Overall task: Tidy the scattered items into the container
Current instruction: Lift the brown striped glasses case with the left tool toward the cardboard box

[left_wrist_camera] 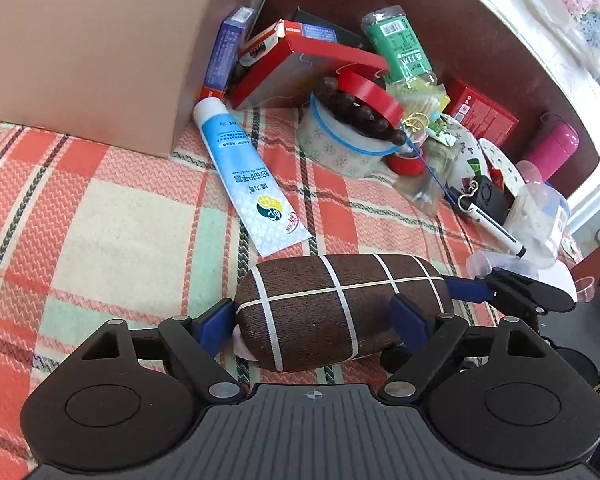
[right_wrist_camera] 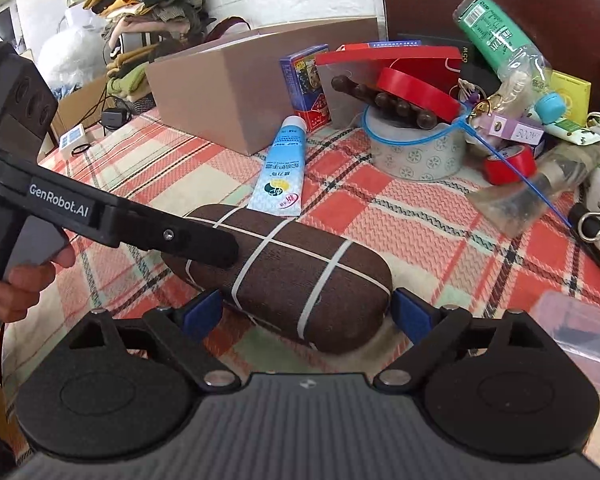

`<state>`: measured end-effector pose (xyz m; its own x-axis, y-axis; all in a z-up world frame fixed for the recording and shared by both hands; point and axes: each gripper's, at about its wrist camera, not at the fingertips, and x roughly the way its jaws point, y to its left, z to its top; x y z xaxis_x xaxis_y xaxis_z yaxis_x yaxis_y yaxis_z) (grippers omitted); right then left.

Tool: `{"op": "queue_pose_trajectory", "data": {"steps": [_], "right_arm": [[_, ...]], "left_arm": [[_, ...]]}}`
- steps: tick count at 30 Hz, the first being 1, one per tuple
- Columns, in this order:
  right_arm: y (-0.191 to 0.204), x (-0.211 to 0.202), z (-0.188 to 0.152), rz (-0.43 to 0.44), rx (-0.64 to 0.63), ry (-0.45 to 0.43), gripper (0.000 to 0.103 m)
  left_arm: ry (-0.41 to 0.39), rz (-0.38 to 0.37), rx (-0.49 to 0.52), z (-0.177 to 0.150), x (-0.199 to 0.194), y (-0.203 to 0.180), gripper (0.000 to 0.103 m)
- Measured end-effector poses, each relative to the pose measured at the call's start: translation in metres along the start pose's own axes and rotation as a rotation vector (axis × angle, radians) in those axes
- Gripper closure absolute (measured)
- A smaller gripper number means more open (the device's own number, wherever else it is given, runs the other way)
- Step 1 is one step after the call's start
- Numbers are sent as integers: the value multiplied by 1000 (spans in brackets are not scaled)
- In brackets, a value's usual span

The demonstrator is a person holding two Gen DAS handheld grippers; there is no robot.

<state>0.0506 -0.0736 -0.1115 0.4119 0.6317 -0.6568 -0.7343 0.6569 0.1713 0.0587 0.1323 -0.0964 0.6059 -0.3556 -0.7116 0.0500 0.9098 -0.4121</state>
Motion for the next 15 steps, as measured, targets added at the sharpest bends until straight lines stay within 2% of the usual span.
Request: {"op": "queue_pose_trajectory", "data": {"steps": [8, 11, 15], "right_arm": [[4, -1, -2, -26, 32, -7, 10], [9, -2, -4, -45, 13, -4, 10], [13, -7, -7, -43, 17, 6, 11]], "left_arm": [[-7, 1, -11, 0, 2, 0, 18], [-6, 8, 27, -2, -1, -4, 19], [-1, -3, 5, -6, -7, -2, 22]]}}
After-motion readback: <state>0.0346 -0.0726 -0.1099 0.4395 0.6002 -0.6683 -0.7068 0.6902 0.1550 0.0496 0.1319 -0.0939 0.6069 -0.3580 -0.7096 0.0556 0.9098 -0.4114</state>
